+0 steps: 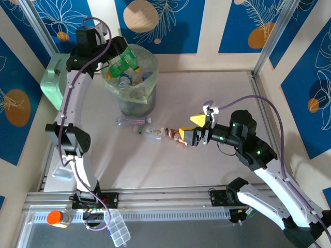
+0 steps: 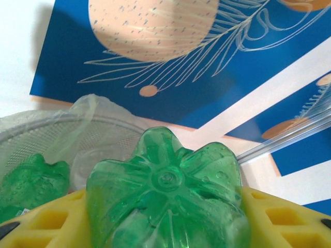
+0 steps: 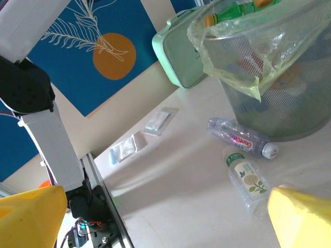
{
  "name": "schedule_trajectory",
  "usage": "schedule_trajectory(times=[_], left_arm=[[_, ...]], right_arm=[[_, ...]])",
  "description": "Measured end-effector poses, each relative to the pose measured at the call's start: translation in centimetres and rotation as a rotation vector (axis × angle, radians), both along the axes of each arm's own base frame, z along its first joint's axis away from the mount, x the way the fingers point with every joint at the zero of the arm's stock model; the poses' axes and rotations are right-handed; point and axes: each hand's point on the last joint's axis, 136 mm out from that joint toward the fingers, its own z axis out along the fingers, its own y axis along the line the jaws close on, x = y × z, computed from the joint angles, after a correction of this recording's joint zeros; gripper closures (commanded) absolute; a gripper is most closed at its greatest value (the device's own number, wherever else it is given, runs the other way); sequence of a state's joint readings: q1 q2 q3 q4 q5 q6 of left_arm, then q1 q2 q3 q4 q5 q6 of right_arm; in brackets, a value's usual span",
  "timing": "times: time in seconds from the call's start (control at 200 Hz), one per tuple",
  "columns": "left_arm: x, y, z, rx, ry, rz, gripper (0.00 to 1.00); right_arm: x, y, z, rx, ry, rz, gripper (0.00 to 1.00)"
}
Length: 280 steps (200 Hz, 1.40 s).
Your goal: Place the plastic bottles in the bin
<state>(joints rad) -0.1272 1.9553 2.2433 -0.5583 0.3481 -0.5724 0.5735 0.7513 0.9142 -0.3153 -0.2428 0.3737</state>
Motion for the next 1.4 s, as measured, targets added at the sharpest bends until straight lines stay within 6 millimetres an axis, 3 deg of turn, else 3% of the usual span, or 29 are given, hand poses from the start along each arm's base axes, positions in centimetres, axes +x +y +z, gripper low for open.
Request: schedule_trajectory(times=[0.315,0.46,0.685,0.78,0.895,1.055,1.15,1.255,1.4], left_arm=[[2.7,-1.1,-6.1,0.003,0.148,-0.048,0.48],[3.2,-1.0,-8.7,0.028,0.208,-0.056,0.36],[2.9,-1.2,-8.4,0.057,0.186,-0.08,0.11],[2.9,-0.5,-8.0,0.089,0.166,-0.058,0.08],[2.3,0.5,-7.1,0.127,0.149,-0.017,0.15],[1.4,1.3,-5.0,0.163,0.096,0.014,0.44],[1.5,1.2,-4.3,0.159,0.068,0.013,0.51],[1.8,0.7,-5.2,0.157,0.084,0.005,0.52],[2.8,-0.5,-8.0,0.164,0.129,-0.016,0.53]], right_arm=[[0.8,0.5,-1.6,-0.035,0.054,0.0,0.0],[1.0,0.6,-1.9,-0.043,0.065,-0.001,0.0],[1.1,0.7,-1.3,-0.041,0.05,-0.001,0.0],[1.1,0.7,-1.3,-0.042,0.051,-0.001,0.0],[1.2,0.8,-1.5,-0.046,0.058,0.0,0.0],[1.2,0.8,-1.5,-0.046,0.059,0.0,0.0],[1.2,0.8,-1.5,-0.046,0.058,0.0,0.0],[1.3,0.8,-1.5,-0.047,0.059,0.0,0.0],[1.2,0.8,-1.5,-0.046,0.058,0.0,0.0]])
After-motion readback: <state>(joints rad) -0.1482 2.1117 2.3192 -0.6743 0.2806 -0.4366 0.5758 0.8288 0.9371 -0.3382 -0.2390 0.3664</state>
